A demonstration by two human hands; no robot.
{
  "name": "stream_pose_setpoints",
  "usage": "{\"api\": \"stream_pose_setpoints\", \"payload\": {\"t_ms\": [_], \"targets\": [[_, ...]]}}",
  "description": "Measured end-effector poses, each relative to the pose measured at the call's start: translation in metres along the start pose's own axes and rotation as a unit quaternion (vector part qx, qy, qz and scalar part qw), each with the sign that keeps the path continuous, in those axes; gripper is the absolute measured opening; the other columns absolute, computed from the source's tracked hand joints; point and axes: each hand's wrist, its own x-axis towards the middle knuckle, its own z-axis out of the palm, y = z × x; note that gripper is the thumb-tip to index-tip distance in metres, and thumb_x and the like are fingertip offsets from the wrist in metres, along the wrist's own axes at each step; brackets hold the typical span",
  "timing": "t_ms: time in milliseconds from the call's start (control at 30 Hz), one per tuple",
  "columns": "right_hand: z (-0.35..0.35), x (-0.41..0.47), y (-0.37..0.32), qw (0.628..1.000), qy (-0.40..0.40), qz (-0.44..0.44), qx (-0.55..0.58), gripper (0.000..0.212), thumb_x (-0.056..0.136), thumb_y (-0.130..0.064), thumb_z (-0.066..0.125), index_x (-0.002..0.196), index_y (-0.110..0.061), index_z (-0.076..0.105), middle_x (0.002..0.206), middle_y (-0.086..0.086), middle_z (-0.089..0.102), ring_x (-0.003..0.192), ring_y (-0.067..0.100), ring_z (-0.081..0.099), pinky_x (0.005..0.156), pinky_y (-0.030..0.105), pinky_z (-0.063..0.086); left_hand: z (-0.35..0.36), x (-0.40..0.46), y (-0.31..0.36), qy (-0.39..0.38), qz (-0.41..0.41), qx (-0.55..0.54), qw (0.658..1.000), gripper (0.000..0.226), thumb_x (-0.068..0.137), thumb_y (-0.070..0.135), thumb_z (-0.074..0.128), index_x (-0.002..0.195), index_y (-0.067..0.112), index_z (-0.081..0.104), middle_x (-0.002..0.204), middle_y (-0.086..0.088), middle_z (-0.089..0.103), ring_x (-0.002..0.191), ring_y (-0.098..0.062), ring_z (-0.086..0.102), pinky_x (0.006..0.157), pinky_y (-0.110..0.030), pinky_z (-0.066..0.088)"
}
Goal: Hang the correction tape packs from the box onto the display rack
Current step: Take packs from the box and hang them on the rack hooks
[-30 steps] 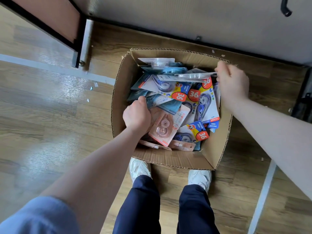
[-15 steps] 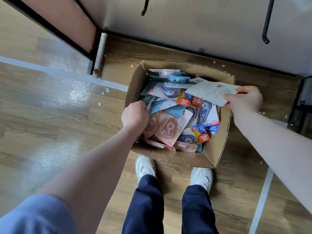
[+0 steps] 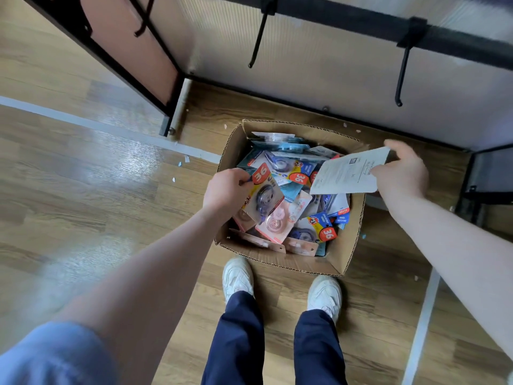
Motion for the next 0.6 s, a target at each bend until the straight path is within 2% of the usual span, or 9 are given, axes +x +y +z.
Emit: {"api": "stream_pose_setpoints", "payload": {"t_ms": [67,100,200,233,300,367,467,533,600], "targets": [[-0.003,-0.003,-0.001,0.998,-0.009,-0.026,-0.048,0.037,0.089,-0.003,0.049,0.118,-0.020,0.064,0.120,0.008,0.062,0.087,0.021,0.056,0.058,0.020,0.040,-0.005,-0.002,0.002,0.005,-0.002,-0.003,1.000,0.015,0.090,0.025,0.054,0.083,0.017,0.065,0.078,0.000,0.063,0.075,-0.022,0.060,0.060,-0.029,0.048],[-0.006,-0.006,-0.002,0.997,-0.012,-0.037,-0.063,0.037,0.088,-0.003,0.048,0.118,-0.018,0.064,0.118,0.009,0.063,0.089,0.023,0.056,0.060,0.021,0.039,-0.007,-0.003,0.002,0.009,0.000,0.000,1.000,0.014,0.090,0.025,0.054,0.083,0.018,0.065,0.079,0.000,0.063,0.075,-0.022,0.060,0.059,-0.028,0.047],[-0.012,-0.013,-0.005,0.995,-0.015,-0.064,-0.080,0.056,0.088,-0.001,0.052,0.139,-0.021,0.043,0.116,0.011,0.065,0.102,0.024,0.059,0.051,0.012,0.031,-0.016,-0.005,0.003,0.018,0.005,0.012,1.000,0.015,0.089,0.023,0.054,0.084,0.016,0.066,0.079,-0.003,0.065,0.075,-0.024,0.058,0.055,-0.027,0.041],[-0.015,-0.016,-0.007,0.994,-0.020,-0.076,-0.080,0.062,0.088,-0.001,0.053,0.143,-0.023,0.036,0.114,0.011,0.065,0.100,0.022,0.059,0.050,0.009,0.028,-0.018,-0.006,0.003,0.019,0.006,0.014,1.000,0.016,0.089,0.022,0.054,0.083,0.015,0.066,0.078,-0.004,0.064,0.073,-0.024,0.057,0.053,-0.026,0.039],[-0.020,-0.021,-0.011,0.991,-0.032,-0.100,-0.084,0.064,0.089,0.000,0.053,0.143,-0.027,0.035,0.112,0.011,0.066,0.090,0.019,0.057,0.049,0.010,0.029,-0.023,-0.010,0.004,0.022,0.004,0.018,1.000,0.015,0.089,0.022,0.053,0.079,0.016,0.063,0.072,-0.002,0.059,0.069,-0.023,0.054,0.047,-0.023,0.032],[-0.023,-0.022,-0.013,0.989,-0.033,-0.111,-0.089,0.055,0.087,0.001,0.050,0.135,-0.026,0.048,0.111,0.010,0.065,0.089,0.022,0.059,0.054,0.017,0.039,-0.027,-0.013,0.005,0.027,0.007,0.027,0.999,0.014,0.088,0.022,0.053,0.078,0.017,0.062,0.071,-0.001,0.057,0.069,-0.024,0.053,0.046,-0.022,0.030],[-0.025,-0.023,-0.017,0.991,-0.040,-0.096,-0.083,0.030,0.086,-0.005,0.048,0.105,-0.006,0.070,0.105,0.013,0.068,0.087,0.034,0.064,0.071,0.037,0.055,-0.034,-0.018,0.006,0.025,0.011,0.032,0.999,0.016,0.088,0.022,0.053,0.085,0.014,0.066,0.075,-0.004,0.061,0.073,-0.027,0.057,0.050,-0.026,0.034],[-0.028,-0.025,-0.020,0.992,-0.052,-0.089,-0.065,0.025,0.086,-0.013,0.052,0.085,0.003,0.071,0.092,0.017,0.070,0.082,0.037,0.066,0.073,0.052,0.055,-0.038,-0.021,0.007,0.021,0.018,0.037,0.999,0.016,0.088,0.021,0.052,0.086,0.014,0.067,0.076,-0.005,0.062,0.075,-0.028,0.058,0.054,-0.027,0.038],[-0.030,-0.026,-0.023,0.990,-0.057,-0.104,-0.078,0.025,0.087,-0.014,0.052,0.085,0.003,0.071,0.089,0.019,0.070,0.086,0.037,0.065,0.078,0.050,0.055,-0.045,-0.023,0.009,0.019,0.021,0.042,0.999,0.015,0.088,0.021,0.052,0.081,0.015,0.063,0.072,-0.004,0.060,0.073,-0.028,0.057,0.053,-0.028,0.038]]}}
